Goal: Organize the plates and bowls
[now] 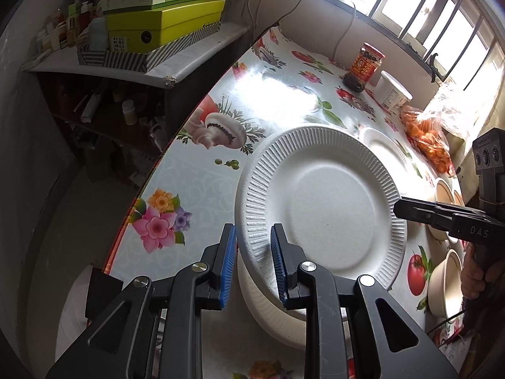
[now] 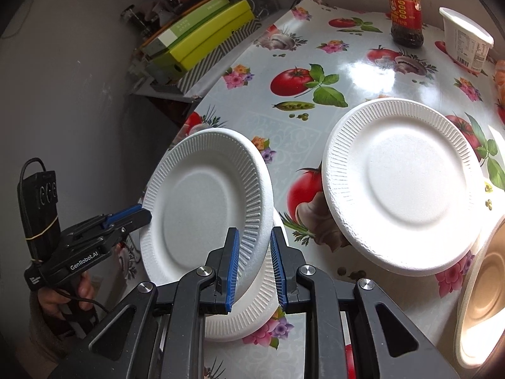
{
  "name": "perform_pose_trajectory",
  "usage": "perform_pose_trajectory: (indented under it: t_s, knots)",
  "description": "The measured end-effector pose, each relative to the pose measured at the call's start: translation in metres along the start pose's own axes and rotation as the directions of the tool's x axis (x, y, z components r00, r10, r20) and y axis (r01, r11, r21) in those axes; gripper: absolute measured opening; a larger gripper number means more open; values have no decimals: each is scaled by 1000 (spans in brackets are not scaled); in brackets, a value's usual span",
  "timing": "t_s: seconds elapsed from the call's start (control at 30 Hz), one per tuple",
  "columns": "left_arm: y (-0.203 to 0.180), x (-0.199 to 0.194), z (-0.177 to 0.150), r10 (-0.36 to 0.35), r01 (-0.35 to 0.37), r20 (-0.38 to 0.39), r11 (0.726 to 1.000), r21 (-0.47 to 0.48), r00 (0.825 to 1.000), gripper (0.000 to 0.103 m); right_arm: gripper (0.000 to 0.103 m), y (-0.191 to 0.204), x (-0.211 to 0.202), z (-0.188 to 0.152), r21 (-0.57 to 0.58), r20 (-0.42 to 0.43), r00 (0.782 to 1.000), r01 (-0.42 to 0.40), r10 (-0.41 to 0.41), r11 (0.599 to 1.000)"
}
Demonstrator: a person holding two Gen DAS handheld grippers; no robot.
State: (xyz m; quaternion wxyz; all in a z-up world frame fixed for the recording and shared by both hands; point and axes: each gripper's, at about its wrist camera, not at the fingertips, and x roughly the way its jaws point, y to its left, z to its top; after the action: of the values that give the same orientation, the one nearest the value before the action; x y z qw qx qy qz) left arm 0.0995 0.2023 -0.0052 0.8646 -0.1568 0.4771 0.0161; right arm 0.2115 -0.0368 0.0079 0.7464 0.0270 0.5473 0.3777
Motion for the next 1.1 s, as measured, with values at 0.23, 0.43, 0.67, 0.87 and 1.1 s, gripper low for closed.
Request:
perform_pose_trajectory:
  t_s: [0.23, 0.43, 0.67, 0.87, 1.1]
  knots:
    - [1, 3, -11, 1, -1, -17, 1000, -5, 1000, 24, 20, -1, 10, -13, 4, -31, 999, 11, -10, 1000]
    - [0, 4, -15, -1, 0, -29, 1000, -7, 1000, 24, 20, -4, 14, -18, 15, -41, 999, 15, -14, 1000]
    - [-1, 3, -20, -1, 1, -40, 1000, -4, 999, 24, 21, -2, 16, -22, 10, -52, 998, 21, -20, 1000]
    - [-7, 3, -24, 12, -11, -57, 1000, 10, 998, 24, 21, -1, 19, -24, 3, -57, 998, 40, -40, 999]
    - [-9, 9, -26, 28, -26, -79, 999, 18, 996, 24, 21, -3, 22, -28, 4, -62, 996, 57, -57, 998]
